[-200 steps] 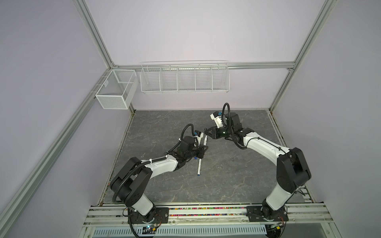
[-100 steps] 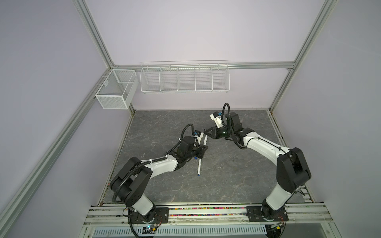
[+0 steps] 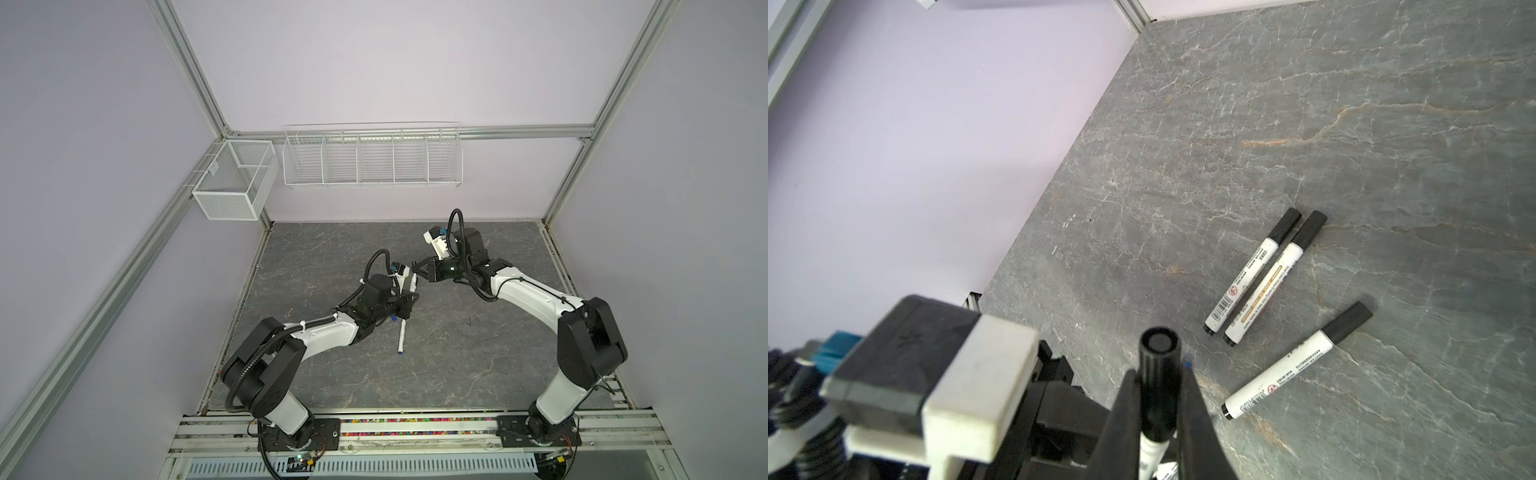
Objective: Insert the pens into the pen caps
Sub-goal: 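Bring the black cap over the marker tip held upright by the left gripper, then press the black cap onto the marker tip with right gripper while left holds it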
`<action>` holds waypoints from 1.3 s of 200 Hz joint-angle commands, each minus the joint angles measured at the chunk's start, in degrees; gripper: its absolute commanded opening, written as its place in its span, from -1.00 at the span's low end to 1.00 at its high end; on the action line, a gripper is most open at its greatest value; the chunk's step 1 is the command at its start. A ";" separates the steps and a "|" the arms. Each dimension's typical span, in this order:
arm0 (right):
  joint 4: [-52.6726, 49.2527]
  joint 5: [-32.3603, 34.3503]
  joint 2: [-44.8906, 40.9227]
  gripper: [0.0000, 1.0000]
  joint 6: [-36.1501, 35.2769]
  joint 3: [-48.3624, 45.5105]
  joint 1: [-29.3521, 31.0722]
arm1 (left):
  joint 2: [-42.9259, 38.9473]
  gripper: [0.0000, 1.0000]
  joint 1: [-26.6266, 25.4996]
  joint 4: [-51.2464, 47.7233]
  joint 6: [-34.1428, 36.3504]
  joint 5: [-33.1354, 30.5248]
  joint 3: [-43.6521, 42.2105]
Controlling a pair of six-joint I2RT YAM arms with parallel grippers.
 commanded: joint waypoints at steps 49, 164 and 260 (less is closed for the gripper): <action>-1.90 -6.97 -1.91 -0.75 -3.39 -1.94 -0.43 | -1.12 -1.00 2.25 5.95 -2.15 0.15 1.95; -10.41 -18.47 -5.29 -0.69 -11.05 -0.37 -0.49 | -0.92 -1.00 2.67 15.72 -0.64 -2.18 2.89; -15.30 -6.73 -9.20 -0.63 -17.16 -1.50 3.82 | -3.11 -1.00 0.21 21.31 5.04 -7.43 0.75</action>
